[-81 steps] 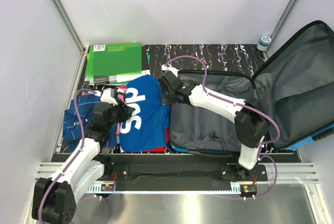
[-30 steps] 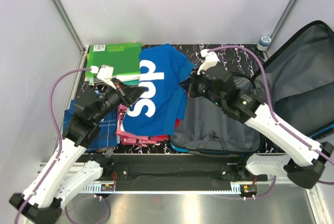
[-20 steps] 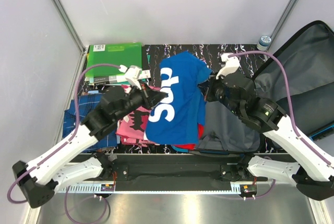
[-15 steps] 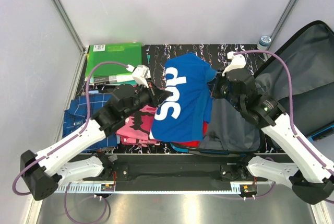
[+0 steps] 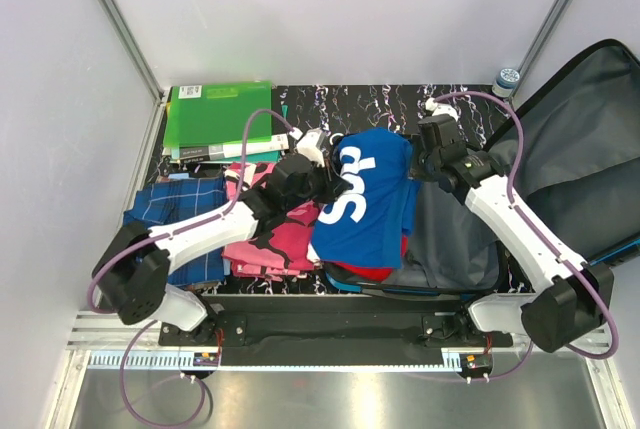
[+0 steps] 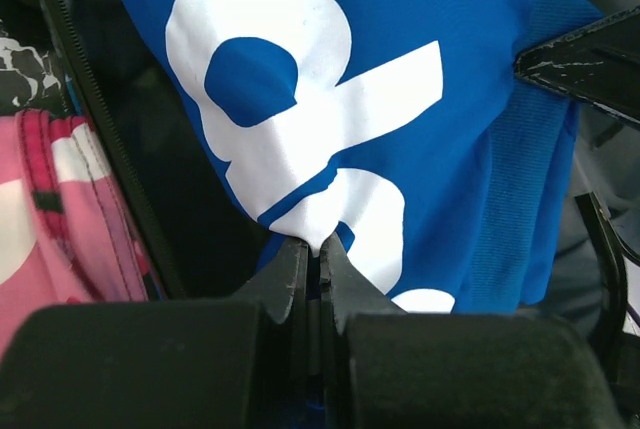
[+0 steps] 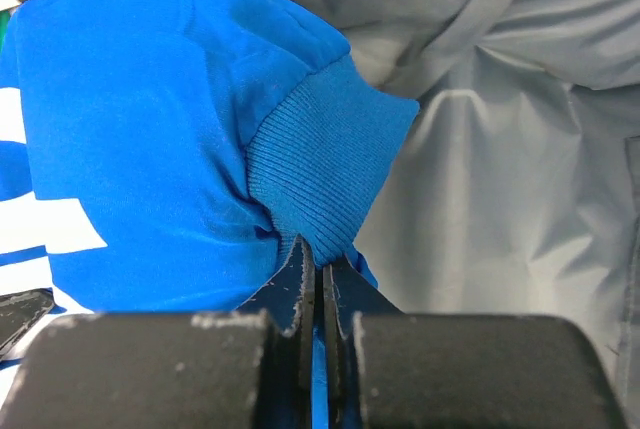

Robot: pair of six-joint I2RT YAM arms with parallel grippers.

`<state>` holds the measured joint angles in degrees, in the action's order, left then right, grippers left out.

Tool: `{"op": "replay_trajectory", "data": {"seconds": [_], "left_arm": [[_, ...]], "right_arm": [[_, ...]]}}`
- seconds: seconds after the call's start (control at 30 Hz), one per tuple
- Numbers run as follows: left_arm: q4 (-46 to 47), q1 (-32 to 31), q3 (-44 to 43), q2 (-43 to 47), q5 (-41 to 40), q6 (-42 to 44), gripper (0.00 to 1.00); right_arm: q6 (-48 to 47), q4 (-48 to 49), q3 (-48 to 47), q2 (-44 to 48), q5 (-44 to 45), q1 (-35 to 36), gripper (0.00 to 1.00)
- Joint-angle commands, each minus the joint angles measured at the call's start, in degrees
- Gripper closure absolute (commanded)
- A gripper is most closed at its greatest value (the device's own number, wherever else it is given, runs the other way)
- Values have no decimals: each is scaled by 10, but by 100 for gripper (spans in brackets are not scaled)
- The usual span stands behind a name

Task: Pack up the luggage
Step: Place the clothes in the luggage.

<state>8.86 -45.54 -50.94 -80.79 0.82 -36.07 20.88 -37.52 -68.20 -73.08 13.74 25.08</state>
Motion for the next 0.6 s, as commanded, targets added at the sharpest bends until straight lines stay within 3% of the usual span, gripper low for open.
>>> {"op": "replay_trajectory", "data": {"seconds": [0.0,0.33,0.57], "left_arm": [[67,-2,-50,-41,4,-9,100],[84,-2,-34,-84,-6,-51,100],[25,3,-45,-128,-62,-37,100]], "right_arm": [[-27,53,-6,-16,1,-37,100],[-53,89,-7,-111,-37,-92,100],[-57,107,-24,-182,-51,-93,100]]}}
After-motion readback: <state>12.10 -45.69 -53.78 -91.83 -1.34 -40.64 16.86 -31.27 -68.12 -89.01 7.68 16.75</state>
